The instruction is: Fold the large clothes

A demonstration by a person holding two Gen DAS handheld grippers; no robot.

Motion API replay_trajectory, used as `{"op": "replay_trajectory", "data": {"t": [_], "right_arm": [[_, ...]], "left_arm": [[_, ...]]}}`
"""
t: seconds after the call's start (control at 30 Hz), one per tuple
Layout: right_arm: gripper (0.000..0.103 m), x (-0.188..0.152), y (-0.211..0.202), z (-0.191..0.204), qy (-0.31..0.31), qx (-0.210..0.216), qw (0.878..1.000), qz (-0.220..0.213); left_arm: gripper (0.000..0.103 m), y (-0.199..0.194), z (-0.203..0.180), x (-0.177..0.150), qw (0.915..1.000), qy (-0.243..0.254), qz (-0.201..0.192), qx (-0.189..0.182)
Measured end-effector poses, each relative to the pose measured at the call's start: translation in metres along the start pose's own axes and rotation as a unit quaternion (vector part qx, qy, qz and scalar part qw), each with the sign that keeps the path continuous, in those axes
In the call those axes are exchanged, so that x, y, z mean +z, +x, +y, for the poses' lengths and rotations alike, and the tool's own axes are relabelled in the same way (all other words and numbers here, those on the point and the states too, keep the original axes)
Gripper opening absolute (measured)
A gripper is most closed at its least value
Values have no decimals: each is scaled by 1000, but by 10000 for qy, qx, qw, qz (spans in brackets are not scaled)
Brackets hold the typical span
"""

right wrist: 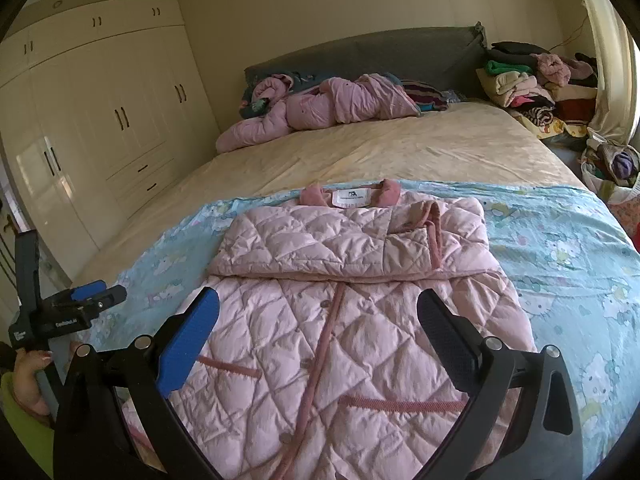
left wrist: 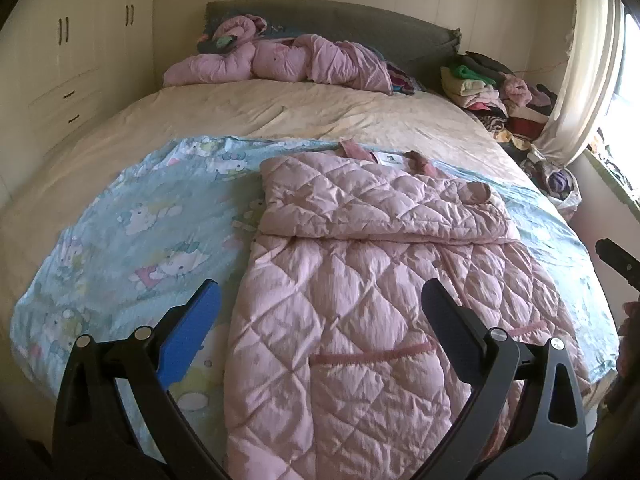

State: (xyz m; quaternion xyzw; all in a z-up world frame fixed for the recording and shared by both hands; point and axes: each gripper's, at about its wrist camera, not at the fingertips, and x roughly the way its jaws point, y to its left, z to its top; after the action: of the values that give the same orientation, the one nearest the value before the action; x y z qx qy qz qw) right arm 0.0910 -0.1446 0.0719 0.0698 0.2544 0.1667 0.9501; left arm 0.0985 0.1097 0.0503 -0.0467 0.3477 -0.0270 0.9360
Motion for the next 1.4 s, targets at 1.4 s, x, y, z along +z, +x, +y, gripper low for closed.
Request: {"op": "replay_trajectory", "data": {"t": [1.4], "right_arm": [[99,-91,-57,-77,404,-675,9955,532]], "left_arm": [[94,3,55,-111,9932,-444,1062,198]]}}
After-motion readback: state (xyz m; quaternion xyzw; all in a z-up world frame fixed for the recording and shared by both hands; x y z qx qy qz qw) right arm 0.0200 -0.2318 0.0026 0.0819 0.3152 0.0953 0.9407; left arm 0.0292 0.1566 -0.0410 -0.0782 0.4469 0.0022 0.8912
